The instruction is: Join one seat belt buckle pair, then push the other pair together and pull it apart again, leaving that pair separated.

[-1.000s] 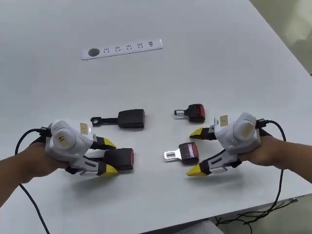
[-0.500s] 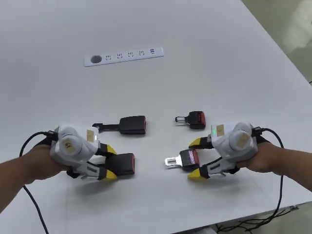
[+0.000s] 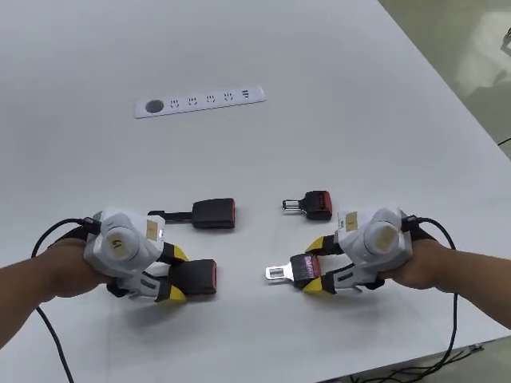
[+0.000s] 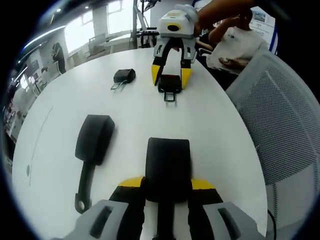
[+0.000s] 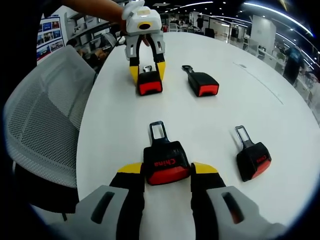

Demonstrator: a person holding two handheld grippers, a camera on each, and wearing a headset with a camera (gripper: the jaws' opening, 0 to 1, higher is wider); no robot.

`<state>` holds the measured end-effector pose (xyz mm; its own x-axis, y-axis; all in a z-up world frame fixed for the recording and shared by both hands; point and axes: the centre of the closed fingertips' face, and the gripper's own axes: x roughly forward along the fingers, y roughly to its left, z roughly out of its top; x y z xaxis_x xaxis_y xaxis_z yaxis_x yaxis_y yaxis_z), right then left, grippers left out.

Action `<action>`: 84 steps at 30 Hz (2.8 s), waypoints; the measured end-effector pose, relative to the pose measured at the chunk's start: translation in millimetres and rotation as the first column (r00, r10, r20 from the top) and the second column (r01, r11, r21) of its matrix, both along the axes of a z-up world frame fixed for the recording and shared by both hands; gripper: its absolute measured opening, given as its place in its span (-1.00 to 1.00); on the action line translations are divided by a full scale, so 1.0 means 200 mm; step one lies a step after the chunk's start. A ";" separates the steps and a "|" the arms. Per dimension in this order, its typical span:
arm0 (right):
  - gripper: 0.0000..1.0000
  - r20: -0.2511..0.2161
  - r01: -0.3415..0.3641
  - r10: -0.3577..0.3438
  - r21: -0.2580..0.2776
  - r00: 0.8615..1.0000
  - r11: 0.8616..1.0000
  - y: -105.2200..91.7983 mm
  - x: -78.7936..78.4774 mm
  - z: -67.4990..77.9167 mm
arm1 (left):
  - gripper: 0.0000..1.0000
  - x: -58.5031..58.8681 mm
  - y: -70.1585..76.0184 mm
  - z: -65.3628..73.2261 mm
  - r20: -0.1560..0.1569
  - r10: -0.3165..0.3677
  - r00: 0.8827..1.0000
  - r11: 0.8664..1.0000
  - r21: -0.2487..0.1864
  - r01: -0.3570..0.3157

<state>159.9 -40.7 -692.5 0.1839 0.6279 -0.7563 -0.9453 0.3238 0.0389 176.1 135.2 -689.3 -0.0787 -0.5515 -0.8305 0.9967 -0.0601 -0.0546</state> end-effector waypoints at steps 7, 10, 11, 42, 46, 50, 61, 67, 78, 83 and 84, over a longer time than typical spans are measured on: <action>-0.33 -0.004 0.015 -0.015 0.002 1.000 1.000 0.00 0.00 -0.01 | -0.33 0.01 0.00 -0.01 -0.004 0.006 1.000 1.000 0.024 -0.005; -0.33 -0.003 0.021 -0.021 -0.001 1.000 1.000 0.00 0.00 -0.01 | -0.33 0.01 0.00 -0.02 -0.007 0.014 1.000 1.000 0.026 -0.014; -0.33 -0.003 0.021 -0.021 -0.003 1.000 1.000 0.01 0.00 -0.02 | -0.33 0.01 0.00 -0.02 -0.007 0.015 1.000 0.999 0.029 -0.015; -0.33 0.013 0.027 -0.027 -0.002 1.000 1.000 0.21 0.03 -0.01 | -0.34 0.00 0.00 0.00 -0.007 0.017 1.000 0.998 0.065 -0.017; -0.33 0.011 0.025 -0.025 0.000 1.000 1.000 0.23 0.04 -0.01 | -0.34 0.00 0.00 0.00 -0.005 0.013 1.000 0.997 0.072 -0.013; -0.33 0.016 0.022 -0.022 0.006 1.000 1.000 0.27 0.04 -0.02 | -0.34 -0.01 0.00 0.01 -0.006 0.013 1.000 0.997 0.073 -0.012; -0.33 0.019 0.025 -0.025 0.008 1.000 1.000 0.34 0.04 -0.02 | -0.34 -0.01 0.00 0.01 -0.007 0.001 1.000 0.996 0.088 0.000; -0.33 0.023 0.016 -0.017 0.018 1.000 1.000 0.41 0.04 -0.02 | -0.34 0.00 0.01 0.00 -0.003 0.001 1.000 0.996 0.090 -0.001; -0.33 0.025 0.001 -0.002 0.034 1.000 0.999 0.47 0.04 0.00 | -0.34 0.00 0.01 0.00 -0.007 0.002 1.000 0.995 0.101 -0.001; -0.34 0.023 -0.003 0.002 0.037 1.000 0.999 0.47 0.04 0.01 | -0.34 0.00 0.01 -0.02 -0.002 -0.013 1.000 0.994 0.109 0.013; -0.34 0.023 -0.004 0.003 0.036 1.000 0.999 0.48 0.04 0.00 | -0.34 0.00 0.01 -0.02 -0.002 -0.015 1.000 0.994 0.109 0.015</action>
